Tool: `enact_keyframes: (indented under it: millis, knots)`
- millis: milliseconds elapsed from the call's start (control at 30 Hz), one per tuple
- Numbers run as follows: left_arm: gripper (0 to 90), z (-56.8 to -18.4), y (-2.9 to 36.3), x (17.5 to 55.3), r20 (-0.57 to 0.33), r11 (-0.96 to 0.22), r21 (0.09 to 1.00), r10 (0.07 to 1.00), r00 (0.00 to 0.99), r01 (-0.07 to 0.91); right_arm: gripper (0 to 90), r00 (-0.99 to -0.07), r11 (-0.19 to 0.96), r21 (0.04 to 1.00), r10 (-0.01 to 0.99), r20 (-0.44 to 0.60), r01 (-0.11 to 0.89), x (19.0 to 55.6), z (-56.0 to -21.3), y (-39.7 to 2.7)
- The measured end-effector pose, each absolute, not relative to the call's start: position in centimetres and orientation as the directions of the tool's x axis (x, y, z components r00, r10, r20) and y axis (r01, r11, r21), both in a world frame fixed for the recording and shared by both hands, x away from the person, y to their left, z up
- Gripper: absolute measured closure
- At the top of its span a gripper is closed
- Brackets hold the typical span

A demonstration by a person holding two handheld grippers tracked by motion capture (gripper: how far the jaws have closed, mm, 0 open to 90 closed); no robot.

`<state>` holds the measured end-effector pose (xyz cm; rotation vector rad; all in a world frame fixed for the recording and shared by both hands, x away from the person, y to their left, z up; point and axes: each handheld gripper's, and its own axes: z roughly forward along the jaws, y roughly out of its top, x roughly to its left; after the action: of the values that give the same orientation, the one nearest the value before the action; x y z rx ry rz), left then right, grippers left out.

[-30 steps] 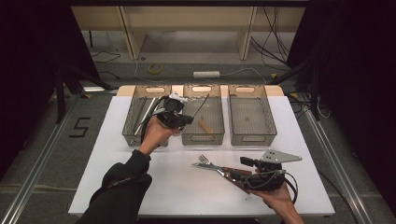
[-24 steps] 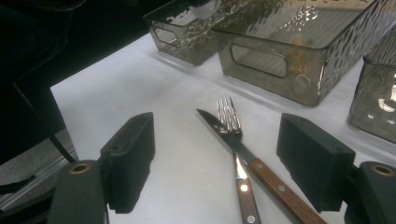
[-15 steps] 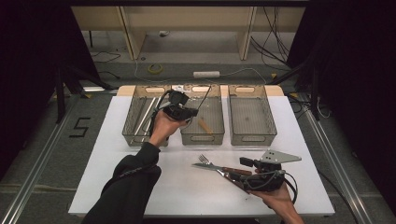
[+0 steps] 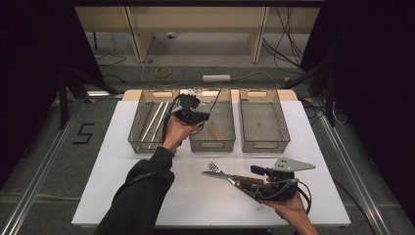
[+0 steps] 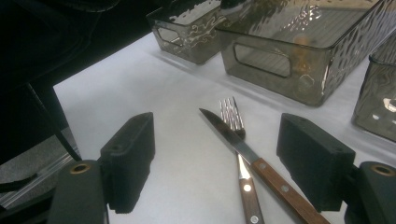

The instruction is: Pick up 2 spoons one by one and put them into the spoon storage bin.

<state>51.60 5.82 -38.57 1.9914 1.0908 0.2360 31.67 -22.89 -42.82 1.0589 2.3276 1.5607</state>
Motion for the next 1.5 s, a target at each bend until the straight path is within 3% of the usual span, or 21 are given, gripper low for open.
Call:
enact_keyframes:
  millis: [333,567,667,833,1233,1500]
  knots:
    - [86.2,-39.9,5.8,52.1,-0.223,-0.257,0.719,0.795,0.564,0.646,29.0,-0.743,0.213,0.856,0.619,0.255,0.471,31.7,-42.9,-22.8]
    - [63.0,-39.4,6.3,51.7,-0.216,-0.257,0.713,0.805,0.553,0.652,29.0,-0.742,0.212,0.856,0.62,0.255,0.472,31.7,-42.9,-22.9]
    - [49.2,-38.7,6.9,50.9,-0.224,-0.253,0.717,0.799,0.558,0.65,29.0,-0.741,0.215,0.853,0.621,0.256,0.475,31.7,-42.9,-22.9]
    - [37.0,-37.9,8.7,48.0,-0.215,-0.267,0.753,0.763,0.61,0.601,29.0,-0.738,0.216,0.852,0.625,0.254,0.477,31.6,-42.9,-22.9]
    - [25.3,-39.0,14.2,41.7,-0.2,-0.252,0.824,0.709,0.676,0.508,29.0,-0.74,0.23,0.849,0.627,0.245,0.476,31.6,-42.9,-22.6]
    - [20.7,-39.4,15.3,39.1,-0.207,-0.239,0.848,0.672,0.711,0.472,28.9,-0.747,0.256,0.84,0.621,0.237,0.479,31.6,-43.0,-22.4]
